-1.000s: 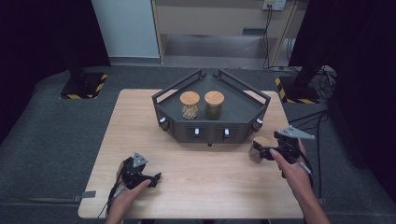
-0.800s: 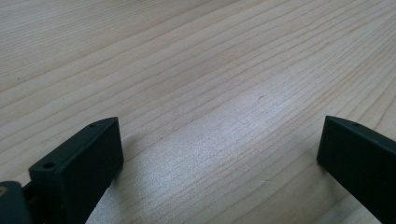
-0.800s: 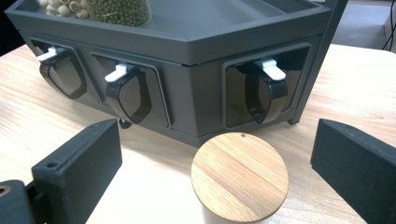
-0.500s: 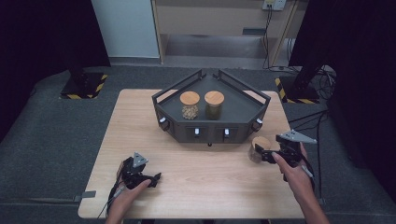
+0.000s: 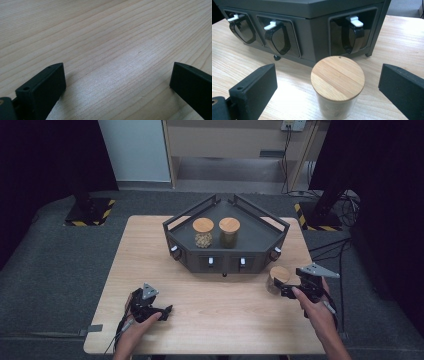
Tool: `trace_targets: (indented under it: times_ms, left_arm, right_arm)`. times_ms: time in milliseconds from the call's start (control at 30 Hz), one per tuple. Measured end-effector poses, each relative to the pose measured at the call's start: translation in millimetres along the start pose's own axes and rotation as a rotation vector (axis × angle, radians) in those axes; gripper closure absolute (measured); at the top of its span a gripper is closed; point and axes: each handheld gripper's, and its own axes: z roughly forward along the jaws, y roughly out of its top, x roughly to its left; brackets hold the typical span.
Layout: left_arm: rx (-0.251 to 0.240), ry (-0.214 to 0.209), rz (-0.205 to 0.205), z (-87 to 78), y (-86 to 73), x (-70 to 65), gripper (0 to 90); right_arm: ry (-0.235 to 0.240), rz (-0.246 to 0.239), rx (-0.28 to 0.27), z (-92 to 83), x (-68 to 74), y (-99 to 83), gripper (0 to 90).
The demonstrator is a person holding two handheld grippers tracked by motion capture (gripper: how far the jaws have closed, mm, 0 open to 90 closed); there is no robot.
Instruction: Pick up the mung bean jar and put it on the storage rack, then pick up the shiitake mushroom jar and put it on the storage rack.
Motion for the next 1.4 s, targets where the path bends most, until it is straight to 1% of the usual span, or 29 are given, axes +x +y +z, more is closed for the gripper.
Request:
trace_targets:
  times_ms: [500, 800, 933, 1033, 1400]
  left_arm:
    - [0.000, 0.001, 0.000, 0.0, 0.0, -0.1, 0.0]
    - [0.000, 0.002, -0.001, 0.1, 0.1, -0.4, 0.0]
    - [0.000, 0.003, -0.002, 0.0, 0.0, -0.8, 0.0]
    - [0.000, 0.003, -0.002, 0.0, 0.0, -0.8, 0.0]
    - [0.000, 0.003, -0.002, 0.0, 0.0, -0.9, 0.0]
  right_arm:
    - [-0.009, 0.027, 0.013, -0.6, -4.3, -15.6, 2.0]
    - [-0.016, 0.029, 0.018, -2.3, -5.0, -28.5, 2.0]
    - [-0.016, 0.035, 0.024, 1.3, -5.1, -34.4, 2.0]
    - [-0.018, 0.020, 0.031, 4.8, -3.0, -36.6, 2.1]
    - [-0.009, 0.002, 0.044, 17.1, 0.4, -38.0, 2.1]
